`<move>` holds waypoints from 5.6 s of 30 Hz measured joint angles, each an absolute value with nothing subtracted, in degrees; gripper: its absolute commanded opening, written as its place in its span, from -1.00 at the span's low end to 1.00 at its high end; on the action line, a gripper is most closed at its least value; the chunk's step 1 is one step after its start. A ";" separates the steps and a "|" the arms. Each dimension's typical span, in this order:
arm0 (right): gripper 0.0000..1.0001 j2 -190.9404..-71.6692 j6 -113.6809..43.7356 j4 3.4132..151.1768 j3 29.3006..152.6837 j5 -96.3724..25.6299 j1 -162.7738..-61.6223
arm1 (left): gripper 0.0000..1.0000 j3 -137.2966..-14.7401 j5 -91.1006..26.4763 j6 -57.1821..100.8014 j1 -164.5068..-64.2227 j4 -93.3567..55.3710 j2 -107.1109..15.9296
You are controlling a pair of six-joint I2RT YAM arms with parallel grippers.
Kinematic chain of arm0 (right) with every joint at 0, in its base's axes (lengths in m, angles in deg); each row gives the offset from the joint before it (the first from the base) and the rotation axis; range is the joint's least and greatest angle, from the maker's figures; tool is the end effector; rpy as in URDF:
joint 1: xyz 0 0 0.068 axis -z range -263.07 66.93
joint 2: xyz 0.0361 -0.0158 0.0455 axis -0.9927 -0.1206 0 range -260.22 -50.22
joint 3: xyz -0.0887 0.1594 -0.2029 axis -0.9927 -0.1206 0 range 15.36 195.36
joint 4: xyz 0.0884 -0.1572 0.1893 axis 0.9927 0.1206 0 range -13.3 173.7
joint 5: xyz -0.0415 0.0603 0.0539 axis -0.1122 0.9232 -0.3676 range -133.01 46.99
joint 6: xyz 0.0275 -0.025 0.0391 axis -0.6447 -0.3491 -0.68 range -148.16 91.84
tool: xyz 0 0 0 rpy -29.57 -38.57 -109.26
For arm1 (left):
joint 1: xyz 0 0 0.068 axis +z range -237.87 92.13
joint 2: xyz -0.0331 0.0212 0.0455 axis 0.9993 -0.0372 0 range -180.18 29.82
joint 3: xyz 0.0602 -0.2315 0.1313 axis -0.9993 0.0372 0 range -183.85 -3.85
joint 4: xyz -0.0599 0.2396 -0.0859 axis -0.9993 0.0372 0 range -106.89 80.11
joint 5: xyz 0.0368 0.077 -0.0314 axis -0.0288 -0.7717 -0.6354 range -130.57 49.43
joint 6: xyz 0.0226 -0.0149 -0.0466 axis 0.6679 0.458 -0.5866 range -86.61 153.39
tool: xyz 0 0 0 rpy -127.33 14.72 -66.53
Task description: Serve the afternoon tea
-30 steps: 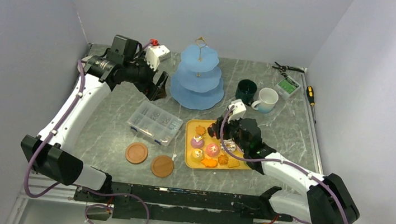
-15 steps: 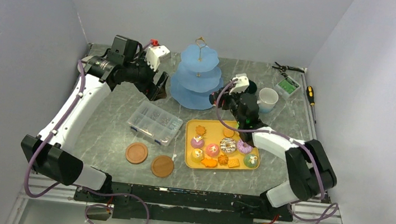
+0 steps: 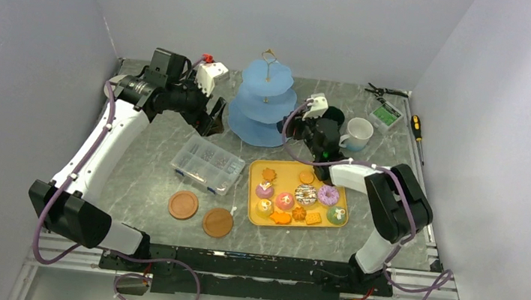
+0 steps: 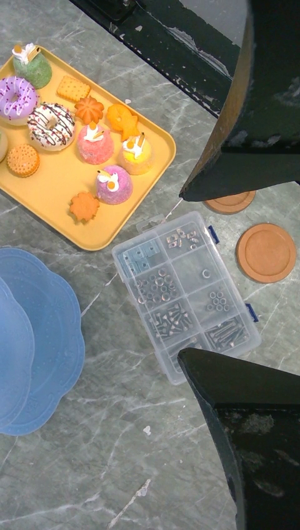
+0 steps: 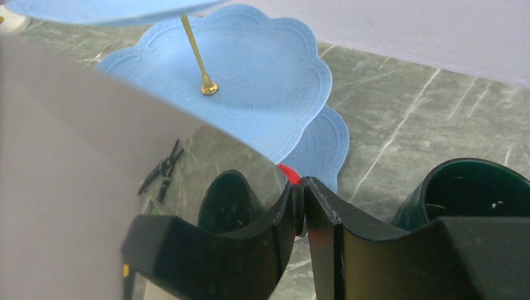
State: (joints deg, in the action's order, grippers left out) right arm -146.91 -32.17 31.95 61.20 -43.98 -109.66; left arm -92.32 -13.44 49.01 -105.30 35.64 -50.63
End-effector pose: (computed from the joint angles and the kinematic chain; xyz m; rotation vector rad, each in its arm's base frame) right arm 0.3231 0.1610 0.2120 -0.3185 1.6616 0.3875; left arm 0.2678 -0.1011 0.3935 0.8765 2.1364 -0.5697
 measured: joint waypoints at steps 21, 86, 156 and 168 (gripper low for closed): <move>0.46 -155.08 -32.45 23.31 62.62 -45.56 -109.66 | 0.87 -92.32 -13.42 49.18 -105.30 35.69 -48.73; 0.09 -112.00 -41.00 47.25 32.22 -71.00 -113.59 | 0.82 -93.87 -8.50 48.96 -105.30 36.50 -47.46; 0.52 -153.18 -39.86 22.31 58.60 -50.76 -115.52 | 0.87 -93.10 -9.07 50.47 -105.30 36.12 -44.99; 0.50 -129.07 -40.19 28.01 48.48 -49.71 -117.59 | 0.87 -93.08 -9.37 50.47 -105.30 36.12 -44.49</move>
State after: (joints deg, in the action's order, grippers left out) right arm -129.07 -40.19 28.01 48.48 -49.71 -117.59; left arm -93.08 -9.37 50.47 -105.30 36.12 -44.49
